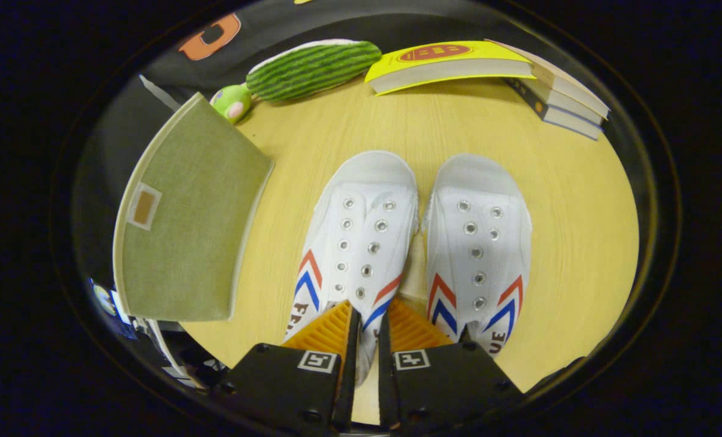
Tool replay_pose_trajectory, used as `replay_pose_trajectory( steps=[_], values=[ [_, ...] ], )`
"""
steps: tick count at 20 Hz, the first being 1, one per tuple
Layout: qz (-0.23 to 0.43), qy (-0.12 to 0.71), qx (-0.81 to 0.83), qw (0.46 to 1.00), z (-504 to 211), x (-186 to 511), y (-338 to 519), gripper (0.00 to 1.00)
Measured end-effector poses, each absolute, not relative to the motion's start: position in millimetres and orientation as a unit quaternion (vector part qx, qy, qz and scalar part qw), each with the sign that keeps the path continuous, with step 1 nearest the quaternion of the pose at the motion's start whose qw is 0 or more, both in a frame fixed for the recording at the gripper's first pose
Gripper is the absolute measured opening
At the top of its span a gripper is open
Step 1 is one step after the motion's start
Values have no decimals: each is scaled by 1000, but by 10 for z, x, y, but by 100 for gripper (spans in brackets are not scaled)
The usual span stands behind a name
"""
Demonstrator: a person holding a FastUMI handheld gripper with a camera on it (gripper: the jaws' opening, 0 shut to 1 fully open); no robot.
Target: Open the storage box then place both shoes into the box .Put the left shoe in first, then the right shoe, with the right side of both shoes facing outward in a uniform manner.
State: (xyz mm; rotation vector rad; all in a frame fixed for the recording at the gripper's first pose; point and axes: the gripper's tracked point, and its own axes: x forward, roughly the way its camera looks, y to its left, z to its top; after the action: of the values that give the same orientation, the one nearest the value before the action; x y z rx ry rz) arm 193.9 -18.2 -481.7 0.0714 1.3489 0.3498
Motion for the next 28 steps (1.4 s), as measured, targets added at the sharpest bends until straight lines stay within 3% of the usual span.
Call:
replay_pose_trajectory(
  steps=[2, 6, 13, 28],
  values=[
    [158, 619, 99, 763, -4816, 1946, -176, 13],
    [177, 605, 170, 757, -4803, 1926, -143, 7],
    [198, 591, 232, 747, -4779, 1904, -64, 6],
    [240, 520, 165, 803, -4951, 1960, -146, 6]
  ],
)
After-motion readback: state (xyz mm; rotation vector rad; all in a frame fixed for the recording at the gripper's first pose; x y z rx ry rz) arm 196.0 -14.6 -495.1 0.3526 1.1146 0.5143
